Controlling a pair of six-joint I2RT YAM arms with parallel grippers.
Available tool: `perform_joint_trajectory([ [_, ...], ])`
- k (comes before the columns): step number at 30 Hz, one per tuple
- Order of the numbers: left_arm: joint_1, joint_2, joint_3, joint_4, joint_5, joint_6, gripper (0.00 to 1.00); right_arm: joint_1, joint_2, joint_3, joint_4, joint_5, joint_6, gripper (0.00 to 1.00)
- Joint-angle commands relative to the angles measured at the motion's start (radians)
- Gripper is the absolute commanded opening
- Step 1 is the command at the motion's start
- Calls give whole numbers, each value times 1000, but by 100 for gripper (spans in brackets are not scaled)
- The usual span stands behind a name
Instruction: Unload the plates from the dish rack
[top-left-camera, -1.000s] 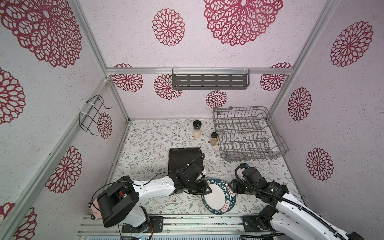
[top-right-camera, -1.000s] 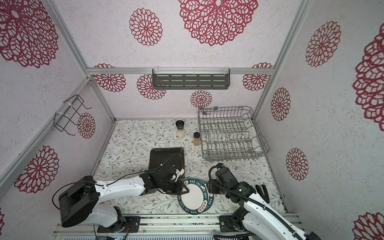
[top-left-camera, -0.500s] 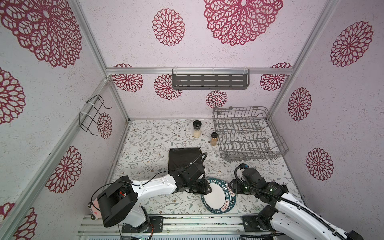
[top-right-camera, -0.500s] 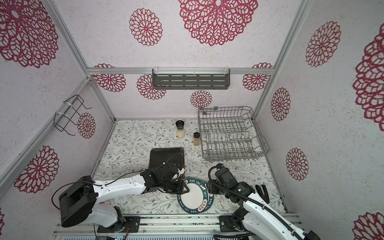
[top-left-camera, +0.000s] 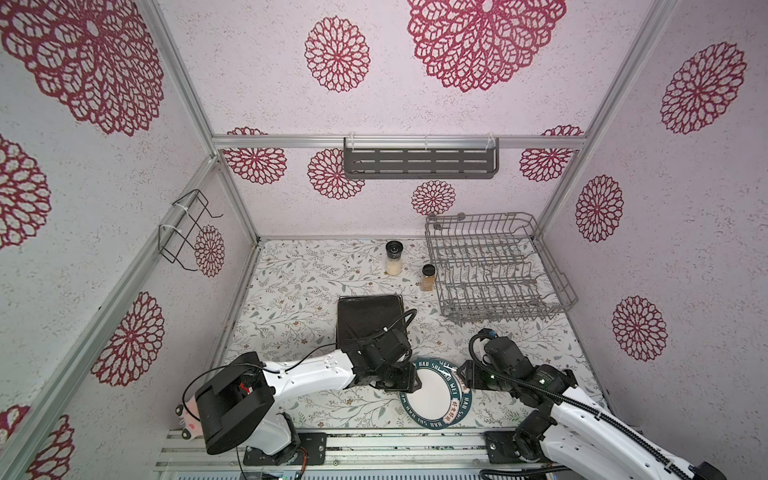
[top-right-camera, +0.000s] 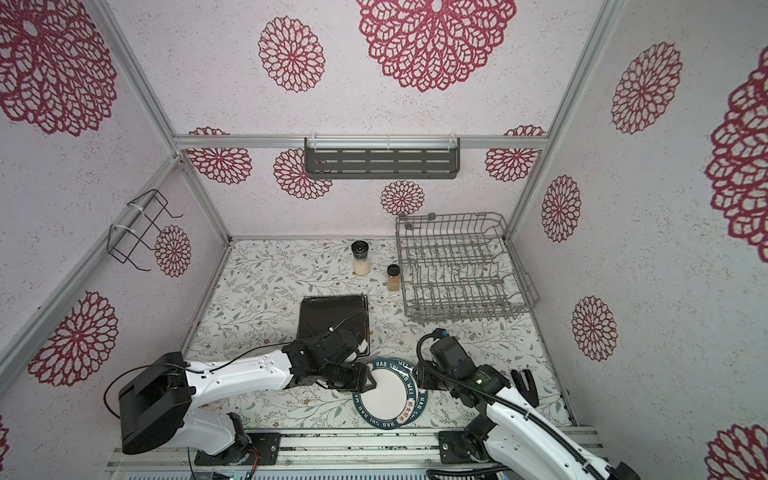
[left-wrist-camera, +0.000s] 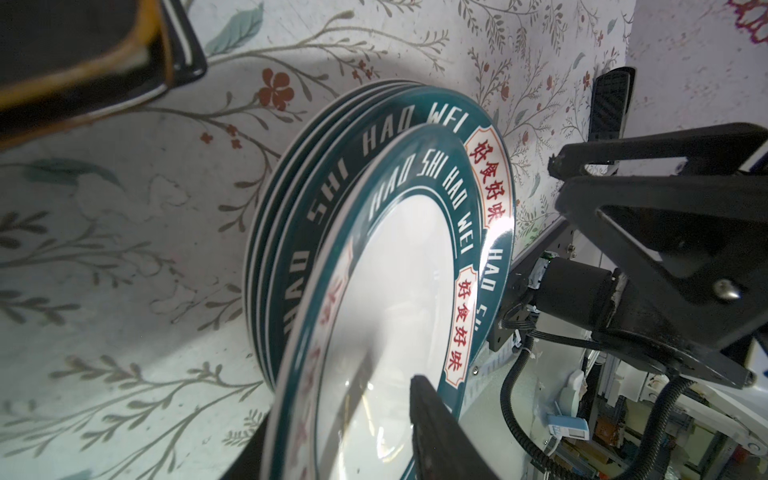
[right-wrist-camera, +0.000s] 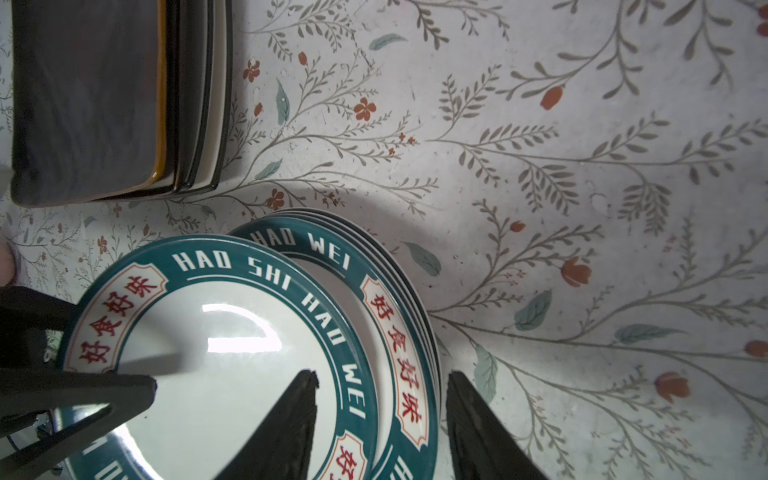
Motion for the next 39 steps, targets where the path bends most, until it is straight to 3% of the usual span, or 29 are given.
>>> perform_joint_trajectory([
  [1, -11, 10, 35, -32, -23, 8, 45, -2, -9, 1, -4, -2, -6, 52],
  [39, -49, 83, 176, -303, -133, 47, 50, -2, -13, -5, 2, -10, -19, 49],
])
